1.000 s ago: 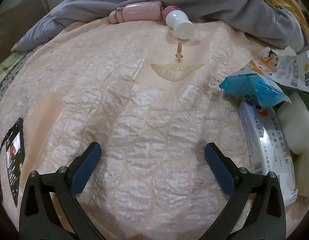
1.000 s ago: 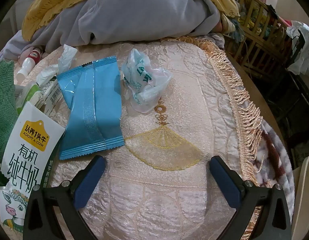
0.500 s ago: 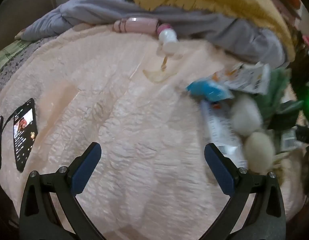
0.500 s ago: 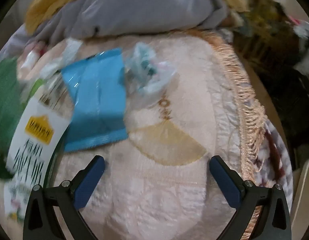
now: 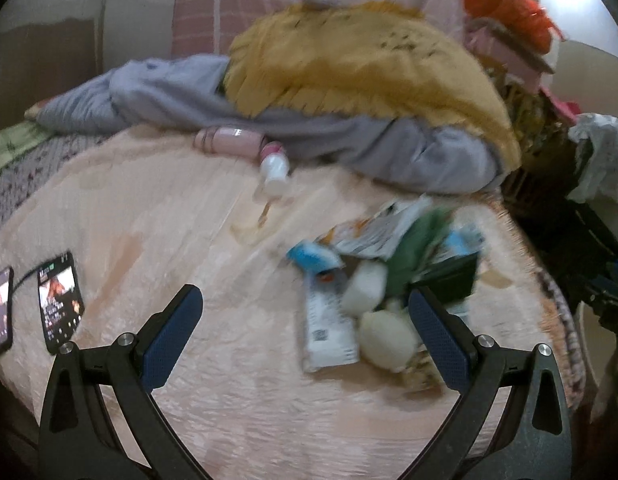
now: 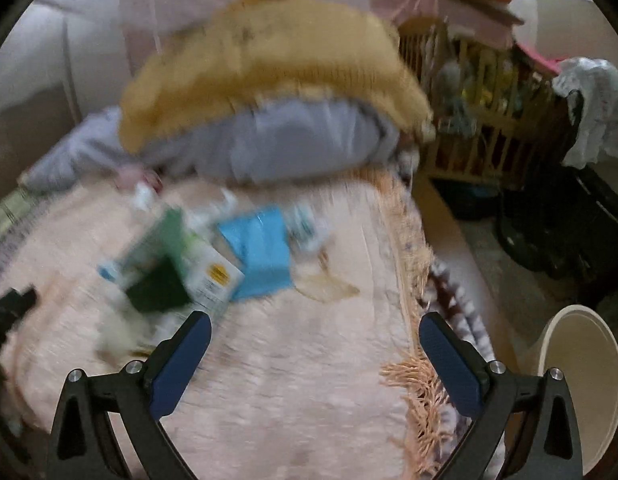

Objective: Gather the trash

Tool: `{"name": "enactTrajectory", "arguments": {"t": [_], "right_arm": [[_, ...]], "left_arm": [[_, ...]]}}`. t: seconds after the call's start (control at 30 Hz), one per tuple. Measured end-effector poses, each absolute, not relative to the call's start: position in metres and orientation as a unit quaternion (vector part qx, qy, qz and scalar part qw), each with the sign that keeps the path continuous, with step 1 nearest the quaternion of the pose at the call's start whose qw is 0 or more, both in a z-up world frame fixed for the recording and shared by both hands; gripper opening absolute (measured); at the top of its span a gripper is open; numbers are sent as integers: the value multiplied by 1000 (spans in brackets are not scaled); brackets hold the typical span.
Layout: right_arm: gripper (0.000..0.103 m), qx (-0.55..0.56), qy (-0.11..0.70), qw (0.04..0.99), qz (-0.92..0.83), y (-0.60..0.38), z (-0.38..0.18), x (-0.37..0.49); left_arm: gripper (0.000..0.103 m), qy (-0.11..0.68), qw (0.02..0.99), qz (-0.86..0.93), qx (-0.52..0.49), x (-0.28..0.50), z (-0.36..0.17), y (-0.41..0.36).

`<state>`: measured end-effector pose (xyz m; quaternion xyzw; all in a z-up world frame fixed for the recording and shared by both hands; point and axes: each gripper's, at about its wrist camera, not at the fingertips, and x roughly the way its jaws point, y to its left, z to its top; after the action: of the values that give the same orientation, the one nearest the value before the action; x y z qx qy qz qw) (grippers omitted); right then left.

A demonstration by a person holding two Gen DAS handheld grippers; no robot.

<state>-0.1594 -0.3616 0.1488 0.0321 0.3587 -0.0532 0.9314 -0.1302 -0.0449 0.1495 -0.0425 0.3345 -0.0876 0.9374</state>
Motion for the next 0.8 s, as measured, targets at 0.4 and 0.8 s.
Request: {"name": "enactTrajectory", "arguments": {"t": [0.4, 0.8], "right_arm": [[103, 19, 240, 970, -25, -302, 213, -220], [103, 4, 223, 975, -24, -284, 224, -230]], "left_arm": [[102, 252, 964, -87, -24, -169, 202, -66], [103, 223, 973, -65, -3, -186, 217, -72]]}}
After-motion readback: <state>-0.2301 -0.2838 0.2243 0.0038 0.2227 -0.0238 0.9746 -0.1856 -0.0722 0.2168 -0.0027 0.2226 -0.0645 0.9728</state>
